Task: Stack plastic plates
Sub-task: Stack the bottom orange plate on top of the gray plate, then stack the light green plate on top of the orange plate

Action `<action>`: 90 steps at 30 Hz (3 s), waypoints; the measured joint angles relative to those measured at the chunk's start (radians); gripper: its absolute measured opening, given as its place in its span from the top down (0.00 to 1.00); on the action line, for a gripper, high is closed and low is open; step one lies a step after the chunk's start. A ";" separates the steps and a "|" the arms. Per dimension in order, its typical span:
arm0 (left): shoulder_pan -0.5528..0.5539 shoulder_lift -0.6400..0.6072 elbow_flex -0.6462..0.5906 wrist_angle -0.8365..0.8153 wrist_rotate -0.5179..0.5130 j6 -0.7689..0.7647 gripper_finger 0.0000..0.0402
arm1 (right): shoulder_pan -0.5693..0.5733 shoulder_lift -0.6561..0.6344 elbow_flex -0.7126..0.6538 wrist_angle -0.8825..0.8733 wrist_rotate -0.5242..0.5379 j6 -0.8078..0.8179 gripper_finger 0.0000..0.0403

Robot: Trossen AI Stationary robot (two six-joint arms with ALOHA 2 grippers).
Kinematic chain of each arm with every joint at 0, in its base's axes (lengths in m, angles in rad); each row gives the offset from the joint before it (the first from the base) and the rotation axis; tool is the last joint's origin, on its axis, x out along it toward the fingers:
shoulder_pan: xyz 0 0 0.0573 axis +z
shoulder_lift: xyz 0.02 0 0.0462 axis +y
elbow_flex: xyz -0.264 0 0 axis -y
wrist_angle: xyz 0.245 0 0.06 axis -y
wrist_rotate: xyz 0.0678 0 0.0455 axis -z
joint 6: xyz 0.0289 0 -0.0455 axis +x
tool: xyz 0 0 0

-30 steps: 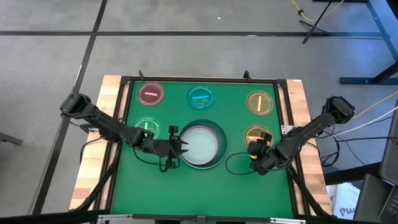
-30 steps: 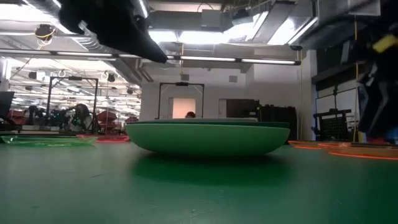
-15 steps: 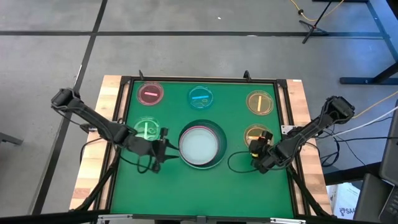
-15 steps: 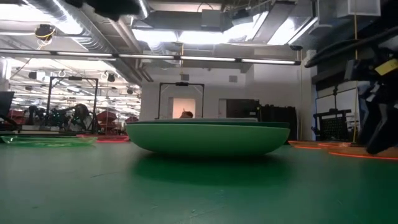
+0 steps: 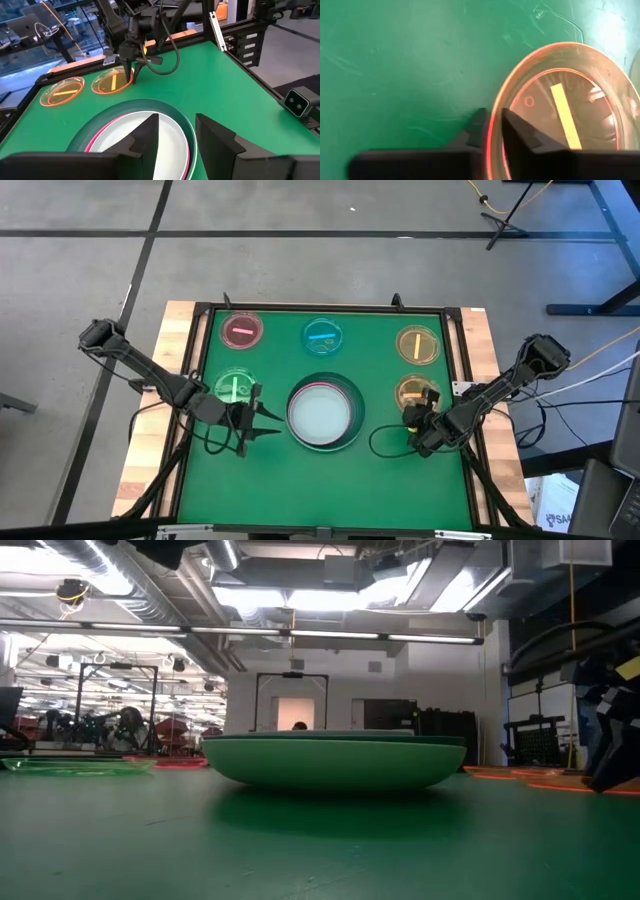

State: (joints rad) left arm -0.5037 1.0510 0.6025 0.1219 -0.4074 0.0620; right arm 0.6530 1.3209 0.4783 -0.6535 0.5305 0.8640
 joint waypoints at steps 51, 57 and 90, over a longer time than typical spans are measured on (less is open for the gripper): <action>0.002 0.000 0.000 0.003 -0.001 -0.006 0.70 | -0.352 0.328 0.258 0.995 -0.255 -1.048 1.00; 0.002 0.000 0.000 0.003 0.000 -0.006 0.70 | -0.362 0.334 0.258 0.992 -0.260 -1.041 1.00; 0.145 0.048 0.000 -0.172 -0.055 -0.157 0.70 | -0.272 0.327 0.295 1.033 -0.276 -0.947 0.63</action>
State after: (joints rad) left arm -0.3582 1.0990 0.6025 -0.0497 -0.4622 -0.0946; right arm 0.3812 1.6482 0.7733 0.3795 0.2547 -0.0834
